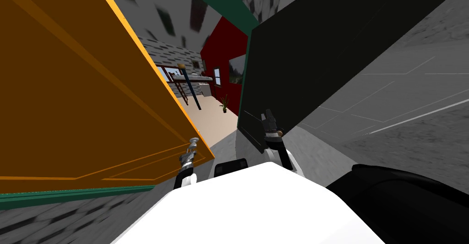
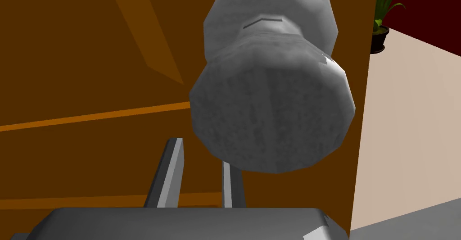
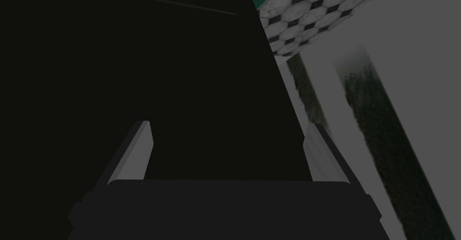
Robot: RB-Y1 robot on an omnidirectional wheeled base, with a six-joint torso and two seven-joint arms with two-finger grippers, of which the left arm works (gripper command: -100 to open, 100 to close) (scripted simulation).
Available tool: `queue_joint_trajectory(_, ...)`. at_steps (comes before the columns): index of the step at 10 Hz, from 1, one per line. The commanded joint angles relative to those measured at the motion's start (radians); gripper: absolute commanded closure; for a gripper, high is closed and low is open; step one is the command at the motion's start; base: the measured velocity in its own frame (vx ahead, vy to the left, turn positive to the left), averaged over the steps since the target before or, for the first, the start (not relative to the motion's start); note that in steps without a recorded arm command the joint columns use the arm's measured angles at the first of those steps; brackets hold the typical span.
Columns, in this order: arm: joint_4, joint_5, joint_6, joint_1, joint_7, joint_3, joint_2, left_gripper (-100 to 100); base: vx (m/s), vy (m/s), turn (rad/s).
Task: Pull the door open
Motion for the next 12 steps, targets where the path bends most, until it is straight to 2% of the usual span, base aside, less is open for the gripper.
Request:
queue_joint_trajectory(1,-0.031,-0.001,-0.012,-0.002,0.021,-0.019,-0.013,-100,-0.037,0.001,-0.021)
queue_joint_trajectory(2,-0.031,-0.001,-0.012,-0.002,0.021,-0.019,-0.013,-100,-0.025,0.001,0.007)
queue_joint_trajectory(4,-0.054,0.028,-0.007,0.005,0.071,-0.03,-0.022,-100,-0.062,0.005,-0.026)
queue_joint_trajectory(6,-0.054,0.028,-0.007,0.005,0.072,-0.03,-0.022,-100,-0.039,0.007,-0.017)
queue_joint_trajectory(8,-0.074,0.052,-0.002,0.011,0.115,-0.041,-0.031,-100,-0.047,0.005,-0.022)
queue_joint_trajectory(11,-0.074,0.052,-0.002,0.011,0.115,-0.041,-0.031,-100,-0.03,0.003,-0.007)
queue_joint_trajectory(12,-0.089,0.072,0.001,0.015,0.149,-0.048,-0.037,-100,-0.046,0.012,-0.009)
